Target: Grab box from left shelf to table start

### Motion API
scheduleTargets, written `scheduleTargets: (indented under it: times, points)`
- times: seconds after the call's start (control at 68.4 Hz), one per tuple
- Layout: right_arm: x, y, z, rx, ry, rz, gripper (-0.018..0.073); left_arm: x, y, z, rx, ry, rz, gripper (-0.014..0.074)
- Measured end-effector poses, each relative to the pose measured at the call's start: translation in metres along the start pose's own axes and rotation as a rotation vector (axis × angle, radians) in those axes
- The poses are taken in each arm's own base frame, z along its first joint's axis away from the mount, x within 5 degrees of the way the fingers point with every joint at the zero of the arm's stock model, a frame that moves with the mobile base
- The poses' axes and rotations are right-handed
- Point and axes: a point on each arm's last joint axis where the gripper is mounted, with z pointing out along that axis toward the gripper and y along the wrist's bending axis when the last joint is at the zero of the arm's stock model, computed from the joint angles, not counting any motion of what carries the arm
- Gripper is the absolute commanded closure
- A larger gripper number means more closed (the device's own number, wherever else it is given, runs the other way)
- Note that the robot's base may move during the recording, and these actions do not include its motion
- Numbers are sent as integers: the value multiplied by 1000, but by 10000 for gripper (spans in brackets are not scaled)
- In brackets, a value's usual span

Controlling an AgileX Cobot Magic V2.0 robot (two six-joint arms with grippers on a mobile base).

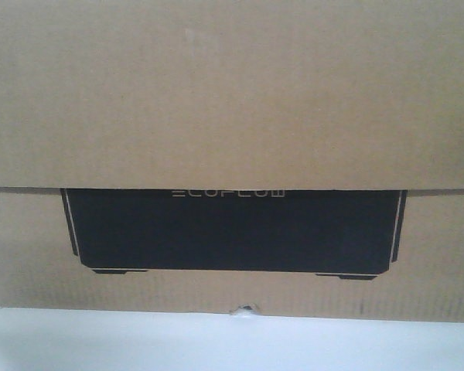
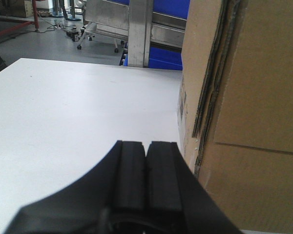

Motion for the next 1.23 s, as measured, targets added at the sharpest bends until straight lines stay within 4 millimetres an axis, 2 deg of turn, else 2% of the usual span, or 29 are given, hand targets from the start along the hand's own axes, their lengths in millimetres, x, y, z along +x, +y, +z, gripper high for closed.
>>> scheduleTargets:
  times: [0.175,0.263,1.228]
  points:
    - [39,1,9,14,13,30,502,0,0,0,0,0,0,696]
    - [48,1,12,17,26,68,502,0,0,0,0,0,0,696]
    - [48,1,12,20,16,101,502,0,0,0,0,0,0,696]
